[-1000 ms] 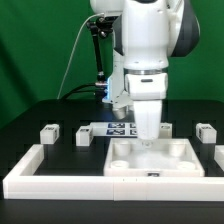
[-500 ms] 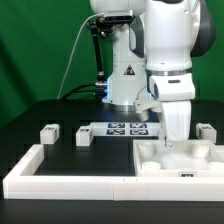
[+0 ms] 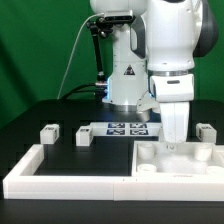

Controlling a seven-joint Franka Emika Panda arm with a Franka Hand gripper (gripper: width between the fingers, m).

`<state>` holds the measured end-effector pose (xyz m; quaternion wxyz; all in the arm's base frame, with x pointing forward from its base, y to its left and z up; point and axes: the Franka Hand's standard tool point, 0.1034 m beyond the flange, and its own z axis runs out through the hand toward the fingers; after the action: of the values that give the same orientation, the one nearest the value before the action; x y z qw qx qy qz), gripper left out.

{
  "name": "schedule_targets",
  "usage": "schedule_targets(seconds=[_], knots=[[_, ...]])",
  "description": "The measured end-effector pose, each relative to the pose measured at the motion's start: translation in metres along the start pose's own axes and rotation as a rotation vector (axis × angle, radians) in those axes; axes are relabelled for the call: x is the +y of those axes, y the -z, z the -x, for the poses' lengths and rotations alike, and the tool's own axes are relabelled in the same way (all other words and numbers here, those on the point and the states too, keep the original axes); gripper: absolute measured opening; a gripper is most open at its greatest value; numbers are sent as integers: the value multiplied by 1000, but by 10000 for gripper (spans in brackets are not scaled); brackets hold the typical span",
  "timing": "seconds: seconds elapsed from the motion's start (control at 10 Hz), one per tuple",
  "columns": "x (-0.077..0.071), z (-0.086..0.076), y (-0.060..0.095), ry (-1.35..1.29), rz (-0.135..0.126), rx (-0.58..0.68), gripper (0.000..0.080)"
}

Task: Assemble one leg

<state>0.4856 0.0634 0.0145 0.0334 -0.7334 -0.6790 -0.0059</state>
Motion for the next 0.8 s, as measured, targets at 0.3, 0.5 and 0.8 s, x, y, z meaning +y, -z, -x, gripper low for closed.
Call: schedule_targets(seconds=[0.3,0.5,0.8], knots=[[0,1,0,-2,3,1,61],[0,1,0,-3,3,1,393],[0,2,0,-3,3,1,628]])
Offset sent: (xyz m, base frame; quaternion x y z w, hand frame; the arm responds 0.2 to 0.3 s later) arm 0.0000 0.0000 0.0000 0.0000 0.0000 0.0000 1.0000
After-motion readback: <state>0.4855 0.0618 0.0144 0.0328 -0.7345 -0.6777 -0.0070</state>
